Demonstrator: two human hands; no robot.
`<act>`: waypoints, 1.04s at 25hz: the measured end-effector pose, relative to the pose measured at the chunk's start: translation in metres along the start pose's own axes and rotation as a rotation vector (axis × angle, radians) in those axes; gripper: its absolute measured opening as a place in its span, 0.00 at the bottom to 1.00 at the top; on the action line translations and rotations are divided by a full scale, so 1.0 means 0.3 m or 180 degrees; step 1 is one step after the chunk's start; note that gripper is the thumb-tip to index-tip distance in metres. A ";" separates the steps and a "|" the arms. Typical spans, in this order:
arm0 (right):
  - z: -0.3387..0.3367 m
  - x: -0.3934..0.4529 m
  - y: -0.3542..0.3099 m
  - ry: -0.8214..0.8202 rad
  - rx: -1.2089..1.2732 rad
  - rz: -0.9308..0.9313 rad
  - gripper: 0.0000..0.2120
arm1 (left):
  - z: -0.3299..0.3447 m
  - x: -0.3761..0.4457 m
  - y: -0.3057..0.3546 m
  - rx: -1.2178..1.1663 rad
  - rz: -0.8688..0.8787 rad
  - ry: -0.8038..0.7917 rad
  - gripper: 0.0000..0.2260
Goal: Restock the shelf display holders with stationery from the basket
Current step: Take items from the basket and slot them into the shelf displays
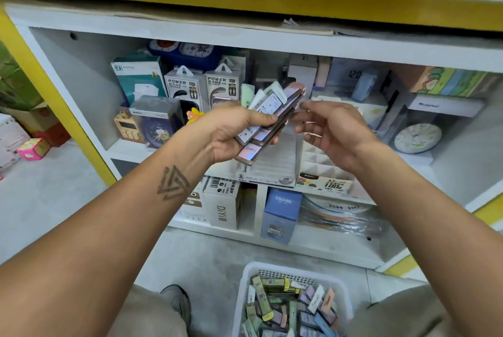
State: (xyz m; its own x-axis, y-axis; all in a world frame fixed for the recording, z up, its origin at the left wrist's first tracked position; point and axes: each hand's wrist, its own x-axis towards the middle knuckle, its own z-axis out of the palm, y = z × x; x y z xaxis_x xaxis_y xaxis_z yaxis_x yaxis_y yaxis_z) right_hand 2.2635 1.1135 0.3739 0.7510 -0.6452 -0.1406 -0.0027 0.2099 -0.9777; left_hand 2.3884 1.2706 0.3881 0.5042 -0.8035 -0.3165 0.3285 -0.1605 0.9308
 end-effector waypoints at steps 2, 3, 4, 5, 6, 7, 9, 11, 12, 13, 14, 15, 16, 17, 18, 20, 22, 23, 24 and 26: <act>-0.047 -0.004 -0.015 -0.0036 -0.0133 -0.0037 0.13 | 0.052 0.013 -0.013 -0.0034 -0.0048 -0.0094 0.13; -0.070 -0.005 -0.023 -0.0018 -0.0199 -0.0081 0.12 | 0.078 0.023 -0.019 -0.0054 -0.0037 -0.0117 0.14; -0.091 -0.006 -0.030 0.0034 -0.0266 -0.0126 0.11 | 0.102 0.032 -0.025 -0.0055 -0.0014 -0.0146 0.14; -0.112 -0.005 -0.035 0.0122 -0.0343 -0.0162 0.10 | 0.126 0.041 -0.031 -0.0042 0.0009 -0.0190 0.14; -0.131 -0.003 -0.038 0.0234 -0.0423 -0.0187 0.09 | 0.148 0.049 -0.036 -0.0030 0.0015 -0.0234 0.13; -0.148 0.001 -0.040 0.0353 -0.0482 -0.0202 0.09 | 0.169 0.057 -0.042 -0.0027 -0.0003 -0.0278 0.13; -0.174 0.010 -0.040 0.0545 -0.0543 -0.0214 0.08 | 0.196 0.076 -0.056 -0.0034 -0.0033 -0.0341 0.13; -0.201 0.021 -0.043 0.0657 -0.0593 -0.0217 0.08 | 0.218 0.100 -0.070 -0.0014 -0.0041 -0.0382 0.14; -0.213 0.024 -0.046 0.0690 -0.0617 -0.0212 0.08 | 0.225 0.113 -0.076 0.0007 -0.0044 -0.0391 0.13; -0.224 0.028 -0.047 0.0712 -0.0632 -0.0213 0.08 | 0.230 0.124 -0.080 0.0025 -0.0052 -0.0394 0.12; -0.236 0.032 -0.048 0.0738 -0.0640 -0.0221 0.07 | 0.235 0.134 -0.084 0.0030 -0.0065 -0.0394 0.11; -0.246 0.036 -0.049 0.0767 -0.0642 -0.0225 0.06 | 0.240 0.142 -0.089 0.0018 -0.0082 -0.0397 0.10; -0.254 0.040 -0.051 0.0796 -0.0634 -0.0211 0.05 | 0.244 0.151 -0.093 -0.0002 -0.0095 -0.0404 0.09; -0.260 0.044 -0.052 0.0822 -0.0603 -0.0182 0.04 | 0.247 0.157 -0.096 -0.0022 -0.0099 -0.0411 0.09; -0.264 0.047 -0.052 0.0848 -0.0538 -0.0150 0.04 | 0.249 0.163 -0.099 -0.0042 -0.0096 -0.0416 0.10; -0.273 0.053 -0.055 0.0918 -0.0362 -0.0144 0.06 | 0.252 0.170 -0.102 -0.0056 -0.0096 -0.0400 0.12; -0.283 0.058 -0.057 0.1054 -0.0233 -0.0222 0.05 | 0.250 0.173 -0.101 -0.0025 -0.0107 -0.0319 0.14; -0.289 0.060 -0.058 0.1157 -0.0207 -0.0280 0.03 | 0.245 0.173 -0.100 0.0003 -0.0115 -0.0255 0.14; -0.296 0.062 -0.061 0.1282 -0.0248 -0.0361 0.02 | 0.238 0.172 -0.099 0.0033 -0.0124 -0.0176 0.12; -0.316 0.068 -0.065 0.1521 -0.0563 -0.0675 0.02 | 0.219 0.166 -0.093 0.0101 -0.0156 0.0000 0.09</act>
State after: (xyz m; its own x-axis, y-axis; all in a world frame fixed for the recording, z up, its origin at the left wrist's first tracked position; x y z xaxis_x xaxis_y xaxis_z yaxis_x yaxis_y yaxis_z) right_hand 2.2163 1.0266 0.3754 0.3639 -0.9302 0.0476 -0.0256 -0.0611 -0.9978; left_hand 2.3518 1.1975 0.3583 0.4881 -0.7943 -0.3617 0.3272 -0.2177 0.9195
